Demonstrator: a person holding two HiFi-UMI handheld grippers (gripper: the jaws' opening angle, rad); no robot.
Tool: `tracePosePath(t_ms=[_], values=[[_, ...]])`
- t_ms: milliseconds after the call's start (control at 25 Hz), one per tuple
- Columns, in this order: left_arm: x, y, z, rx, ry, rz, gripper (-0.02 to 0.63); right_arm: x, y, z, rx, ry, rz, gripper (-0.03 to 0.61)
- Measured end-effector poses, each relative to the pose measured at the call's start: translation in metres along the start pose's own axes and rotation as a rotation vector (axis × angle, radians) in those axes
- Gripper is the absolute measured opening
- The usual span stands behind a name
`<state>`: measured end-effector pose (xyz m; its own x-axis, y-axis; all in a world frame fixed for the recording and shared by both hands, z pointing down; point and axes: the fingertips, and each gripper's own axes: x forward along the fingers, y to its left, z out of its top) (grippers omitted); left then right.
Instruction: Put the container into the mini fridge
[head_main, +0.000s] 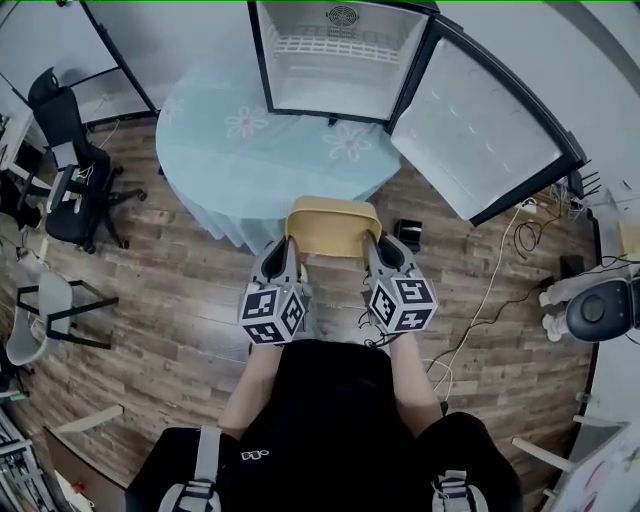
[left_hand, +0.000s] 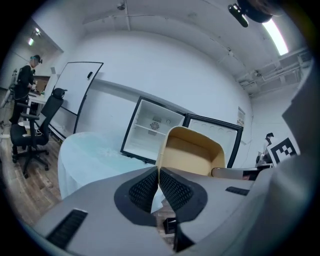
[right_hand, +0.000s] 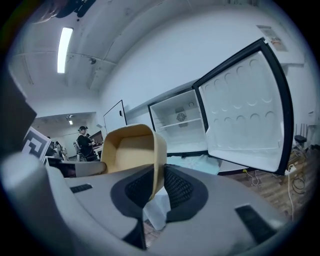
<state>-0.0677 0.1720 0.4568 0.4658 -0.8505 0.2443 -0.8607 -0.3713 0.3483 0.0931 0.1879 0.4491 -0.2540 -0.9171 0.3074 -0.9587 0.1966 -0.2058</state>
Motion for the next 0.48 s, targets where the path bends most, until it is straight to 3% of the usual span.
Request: tracePosePath(t_ms=[120, 280, 480], values=[[0.043, -0.011, -0.003, -0.022, 0.023, -0.057, 0.021, 0.016, -0.033, 0.007, -0.004, 0.022, -0.06, 0.049], [0.091, -0.007, 0.011, 0.046, 0.042, -0.103, 0.025, 0.062, -0.062, 0.014, 0.079, 0.024, -0.098, 0.037], [0.143, 0.072, 0.046, 0.015, 0.057, -0.026, 0.024, 0.16, -0.032, 0.033, 0.058, 0.056, -0.043, 0.04]])
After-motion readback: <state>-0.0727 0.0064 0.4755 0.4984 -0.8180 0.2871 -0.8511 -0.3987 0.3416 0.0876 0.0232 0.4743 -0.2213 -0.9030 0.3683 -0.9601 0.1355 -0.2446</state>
